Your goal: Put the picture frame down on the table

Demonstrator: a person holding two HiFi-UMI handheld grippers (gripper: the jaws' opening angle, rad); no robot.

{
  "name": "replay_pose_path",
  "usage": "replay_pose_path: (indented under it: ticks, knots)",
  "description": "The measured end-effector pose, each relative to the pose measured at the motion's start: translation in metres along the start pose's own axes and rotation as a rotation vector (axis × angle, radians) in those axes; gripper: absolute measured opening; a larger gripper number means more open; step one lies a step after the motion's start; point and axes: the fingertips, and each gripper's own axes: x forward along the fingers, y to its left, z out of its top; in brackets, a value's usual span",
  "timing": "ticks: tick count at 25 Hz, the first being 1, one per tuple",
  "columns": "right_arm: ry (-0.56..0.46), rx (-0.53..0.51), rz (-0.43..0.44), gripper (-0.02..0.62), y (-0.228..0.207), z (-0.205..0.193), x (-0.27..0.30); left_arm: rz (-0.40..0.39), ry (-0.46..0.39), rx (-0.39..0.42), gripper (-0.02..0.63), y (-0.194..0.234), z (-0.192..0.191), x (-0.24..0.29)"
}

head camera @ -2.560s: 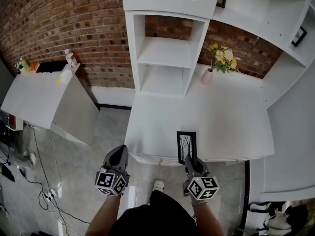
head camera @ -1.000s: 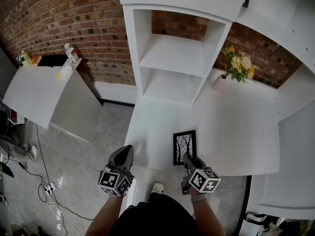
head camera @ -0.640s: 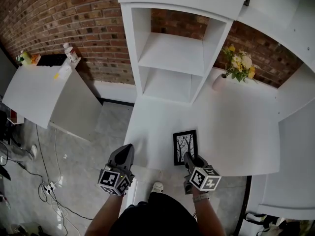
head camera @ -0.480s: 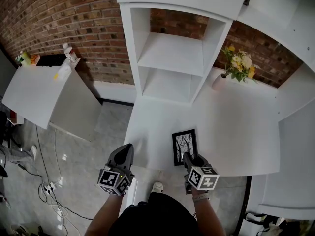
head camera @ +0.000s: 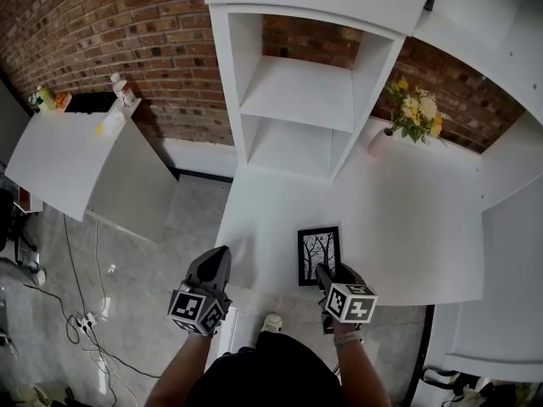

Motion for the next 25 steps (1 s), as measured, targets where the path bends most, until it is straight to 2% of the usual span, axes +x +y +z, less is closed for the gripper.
replay_pose_path:
  ticks: [11, 25]
  knots:
    - [0.037, -0.05, -0.006, 0.256, 0.005, -0.007, 0.007, -0.004, 0.01, -0.009, -0.002, -0.002, -0.004, 0.0]
    - [0.054, -0.08, 0.011, 0.261, 0.018, -0.014, 0.013, 0.017, 0.008, -0.01, -0.002, 0.002, -0.001, -0.009]
